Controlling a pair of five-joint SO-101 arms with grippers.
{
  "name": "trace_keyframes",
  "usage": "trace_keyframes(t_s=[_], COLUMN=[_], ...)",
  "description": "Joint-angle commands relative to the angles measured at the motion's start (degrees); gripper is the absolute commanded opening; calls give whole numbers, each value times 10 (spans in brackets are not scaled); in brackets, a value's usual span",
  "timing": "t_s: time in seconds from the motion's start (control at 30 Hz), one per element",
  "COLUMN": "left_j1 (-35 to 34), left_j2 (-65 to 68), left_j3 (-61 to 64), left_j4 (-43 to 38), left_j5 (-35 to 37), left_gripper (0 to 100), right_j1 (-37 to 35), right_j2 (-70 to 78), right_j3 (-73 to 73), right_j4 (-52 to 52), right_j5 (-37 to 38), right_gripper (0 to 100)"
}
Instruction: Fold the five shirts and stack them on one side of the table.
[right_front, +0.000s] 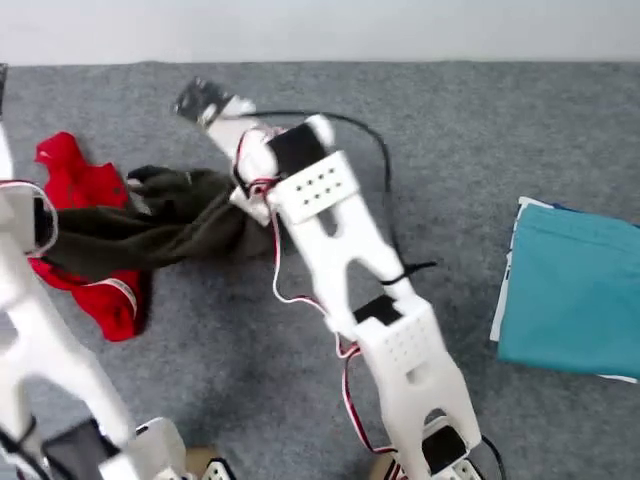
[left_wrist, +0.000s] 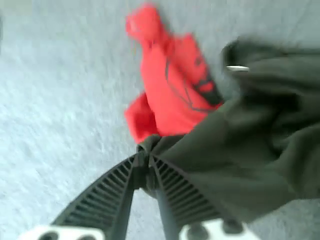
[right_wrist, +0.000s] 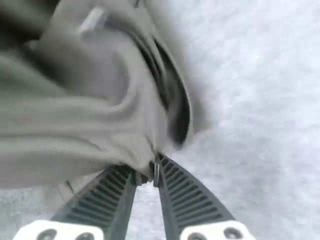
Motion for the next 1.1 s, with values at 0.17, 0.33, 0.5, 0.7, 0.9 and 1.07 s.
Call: trace_keyframes(t_s=[0.17, 0.33, 0.5, 0.7, 0.9, 1.07], left_j1=[-43, -61, -62, -62, 4, 179], left_j2=[-98, -98, -98, -98, -98, -98], left_j3=[-16, 24, 57, 65, 147, 318], left_j4=[10, 2, -7, -6, -1, -3], left_j5=[3, 2, 1, 4, 1, -30], left_gripper=[5, 5, 5, 5, 5, 6], right_j1=[116, 133, 137, 165, 204, 249], right_j2=[-128, -110, -173, -267, -326, -363], right_j3=[-28, 35, 113, 251, 347, 374], right_j4=[24, 25, 26, 25, 24, 25], right_j5=[59, 87, 73, 66, 88, 88], right_gripper=[9, 18, 201, 231, 231, 231])
